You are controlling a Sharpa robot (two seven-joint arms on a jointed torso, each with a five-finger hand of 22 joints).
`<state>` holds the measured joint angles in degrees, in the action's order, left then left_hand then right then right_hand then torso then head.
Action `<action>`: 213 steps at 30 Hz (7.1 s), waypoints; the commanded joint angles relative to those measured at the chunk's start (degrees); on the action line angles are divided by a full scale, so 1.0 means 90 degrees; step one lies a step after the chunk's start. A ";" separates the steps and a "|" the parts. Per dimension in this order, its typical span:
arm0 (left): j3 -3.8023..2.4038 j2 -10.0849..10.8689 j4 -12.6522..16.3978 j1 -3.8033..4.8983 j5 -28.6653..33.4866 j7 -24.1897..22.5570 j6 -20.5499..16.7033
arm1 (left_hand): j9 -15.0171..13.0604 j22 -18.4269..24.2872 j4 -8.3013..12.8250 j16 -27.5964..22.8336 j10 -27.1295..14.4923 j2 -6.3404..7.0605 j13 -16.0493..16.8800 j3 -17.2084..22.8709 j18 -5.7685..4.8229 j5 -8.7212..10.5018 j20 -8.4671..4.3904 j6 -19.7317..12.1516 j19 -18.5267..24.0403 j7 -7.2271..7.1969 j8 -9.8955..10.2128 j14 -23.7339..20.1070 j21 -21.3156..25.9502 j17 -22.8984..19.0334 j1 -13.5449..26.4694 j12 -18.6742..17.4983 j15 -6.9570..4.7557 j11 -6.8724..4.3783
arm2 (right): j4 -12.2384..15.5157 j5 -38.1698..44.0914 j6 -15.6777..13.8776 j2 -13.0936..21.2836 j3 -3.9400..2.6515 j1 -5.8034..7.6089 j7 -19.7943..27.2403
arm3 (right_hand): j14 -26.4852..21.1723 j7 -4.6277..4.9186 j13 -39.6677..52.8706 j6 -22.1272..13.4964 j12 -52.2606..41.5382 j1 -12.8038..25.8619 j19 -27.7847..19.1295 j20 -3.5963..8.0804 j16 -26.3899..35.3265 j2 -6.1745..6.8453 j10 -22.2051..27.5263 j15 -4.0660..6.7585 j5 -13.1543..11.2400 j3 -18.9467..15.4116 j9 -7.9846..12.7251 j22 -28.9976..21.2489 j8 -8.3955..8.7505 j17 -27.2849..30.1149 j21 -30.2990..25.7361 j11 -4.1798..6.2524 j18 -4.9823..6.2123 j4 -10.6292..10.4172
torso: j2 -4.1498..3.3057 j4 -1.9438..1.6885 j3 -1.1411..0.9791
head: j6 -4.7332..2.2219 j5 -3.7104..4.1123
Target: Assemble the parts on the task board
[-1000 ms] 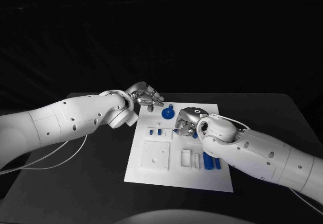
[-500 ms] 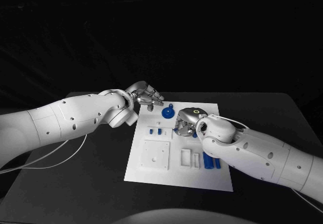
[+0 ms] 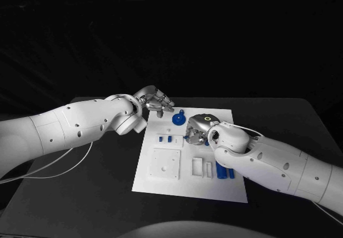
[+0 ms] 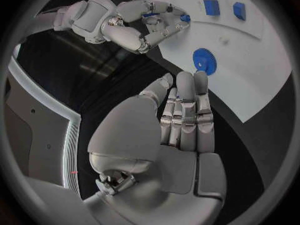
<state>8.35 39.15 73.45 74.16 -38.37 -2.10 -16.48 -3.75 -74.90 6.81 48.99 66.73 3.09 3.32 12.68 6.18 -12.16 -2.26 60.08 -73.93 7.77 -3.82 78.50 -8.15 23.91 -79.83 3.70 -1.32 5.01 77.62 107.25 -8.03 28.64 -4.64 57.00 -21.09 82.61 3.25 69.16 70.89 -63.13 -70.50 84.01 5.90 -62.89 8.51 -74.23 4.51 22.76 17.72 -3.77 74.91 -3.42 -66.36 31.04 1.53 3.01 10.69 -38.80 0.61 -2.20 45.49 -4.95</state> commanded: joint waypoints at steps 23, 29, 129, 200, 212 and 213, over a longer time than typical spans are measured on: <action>-0.0005 0.0039 0.0024 0.0007 0.0013 -0.0058 0.0107 | 0.0007 -0.0109 -0.0014 0.0008 0.0019 -0.0009 0.0005 0.0007 -0.0002 -0.0020 0.0006 -0.0042 -0.0025 -0.0011 0.0015 -0.0010 -0.0023 0.0002 -0.0001 -0.0017 0.0024 -0.0013 | 0.0162 0.0022 -0.0427 0.0130 0.0068 -0.0072 -0.0108 | 0.0088 -0.0028 0.0061 0.0145 -0.0015 0.0470 0.0228 0.0048 -0.0078 0.0097 -0.0156 0.0060 0.1421 0.0810 -0.0013 0.0398 -0.0021 -0.0085 0.0295 0.0082 0.0070 0.0034 | 0.0004 0.0004 -0.0002 | -0.0025 0.0021; -0.0004 0.0061 0.0017 0.0006 0.0168 -0.0075 0.0144 | 0.0007 -0.0103 -0.0038 0.0010 0.0088 -0.0020 0.0005 0.0005 -0.0010 -0.0015 0.0000 -0.0046 -0.0033 -0.0016 0.0015 0.0003 -0.0015 0.0001 0.0013 -0.0016 0.0013 -0.0033 | 0.0236 0.0024 -0.0538 0.0172 0.0021 -0.0072 -0.0134 | 0.0093 -0.0033 0.0079 0.0160 -0.0017 0.0465 0.0235 0.0051 -0.0079 0.0111 -0.0176 0.0063 0.1368 0.0819 -0.0014 0.0403 -0.0021 -0.0099 0.0332 0.0085 0.0070 0.0007 | 0.0003 0.0006 -0.0001 | -0.0047 0.0032; 0.0093 -0.0415 0.0453 -0.0024 0.4258 0.1045 -0.0838 | -0.0003 0.0834 -0.0990 -0.0451 0.0024 0.0204 0.0009 -0.1134 -0.0093 0.0962 -0.0029 -0.0053 -0.0478 -0.0054 0.0001 0.0497 0.0189 -0.0095 0.0158 -0.0030 -0.0025 -0.0044 | 0.0100 -0.0758 -0.0303 -0.0068 -0.1335 -0.0072 -0.0240 | 0.0089 -0.0043 0.0141 0.0143 0.0045 0.0390 0.0227 0.0070 -0.0013 0.0126 -0.0174 0.0085 0.1163 0.0671 -0.0012 0.0394 -0.0021 -0.0127 0.0293 0.0090 0.0084 -0.0167 | 0.0002 0.0001 0.0000 | -0.0388 0.0135; 0.0091 -0.0561 0.0395 -0.0026 0.4564 0.0666 -0.1014 | -0.0019 -0.0111 0.0091 0.0111 0.1074 -0.0465 0.0014 0.0323 -0.0174 0.0897 -0.0250 0.1048 -0.0113 -0.0280 -0.0019 0.0396 -0.0211 0.0160 -0.0249 -0.0032 -0.0240 -0.0385 | 0.0091 -0.0718 -0.0265 -0.0205 -0.1336 -0.0073 -0.0246 | 0.0082 -0.0036 0.0122 0.0118 0.0102 0.0376 0.0221 0.0074 0.0031 0.0122 -0.0145 0.0088 0.1080 0.0642 -0.0010 0.0386 -0.0018 -0.0117 0.0239 0.0086 0.0091 -0.0159 | 0.0001 -0.0001 0.0002 | -0.0374 0.0124; 0.0091 -0.0536 0.0388 -0.0026 0.4634 0.0503 -0.1110 | -0.0023 -0.0167 0.0406 0.0156 0.1254 -0.0487 0.0014 0.0663 -0.0133 0.1020 -0.0304 0.1197 -0.0063 -0.0288 0.0000 0.0406 -0.0386 0.0183 -0.0324 -0.0031 -0.0267 -0.0388 | 0.0101 -0.0696 -0.0435 -0.0173 -0.1335 -0.0073 -0.0207 | 0.0005 0.0053 -0.0082 -0.0250 0.0373 0.0375 0.0180 0.0057 0.0216 0.0214 0.0034 0.0066 0.0850 0.0336 0.0010 0.0317 -0.0014 0.0003 -0.0065 0.0023 0.0137 -0.0269 | 0.0003 0.0002 -0.0002 | -0.0381 0.0120; 0.0091 -0.0535 0.0387 -0.0026 0.4635 0.0497 -0.1112 | -0.0023 -0.0155 0.0436 0.0153 0.1263 -0.0450 0.0015 0.0801 -0.0126 0.1027 -0.0297 0.1203 -0.0031 -0.0320 0.0003 0.0408 -0.0474 0.0187 -0.0239 -0.0034 -0.0271 -0.0411 | 0.0105 -0.0697 -0.0457 -0.0169 -0.1335 -0.0073 -0.0201 | -0.0005 0.0070 -0.0097 -0.0315 0.0394 0.0370 0.0176 0.0051 0.0232 0.0225 0.0053 0.0058 0.0845 0.0308 0.0011 0.0309 -0.0014 0.0013 -0.0098 0.0012 0.0143 -0.0279 | 0.0003 0.0001 -0.0001 | -0.0380 0.0124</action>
<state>9.33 34.55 76.57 73.78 2.57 4.73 -26.89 -4.14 -74.94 10.74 50.16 75.16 -1.07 3.29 19.18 3.88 -3.04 -4.82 71.15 -74.61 4.69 -4.04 82.20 -12.04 25.51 -81.89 2.98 -3.55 3.36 78.46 100.47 -11.77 27.16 -16.73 56.47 -23.41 83.00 3.73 68.33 68.44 -59.68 -67.29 83.93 6.22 -60.94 10.11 -74.00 4.90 30.62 20.71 -3.79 74.93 -3.50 -66.29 30.28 1.52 3.92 8.12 -38.78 0.62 -2.18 42.12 -3.86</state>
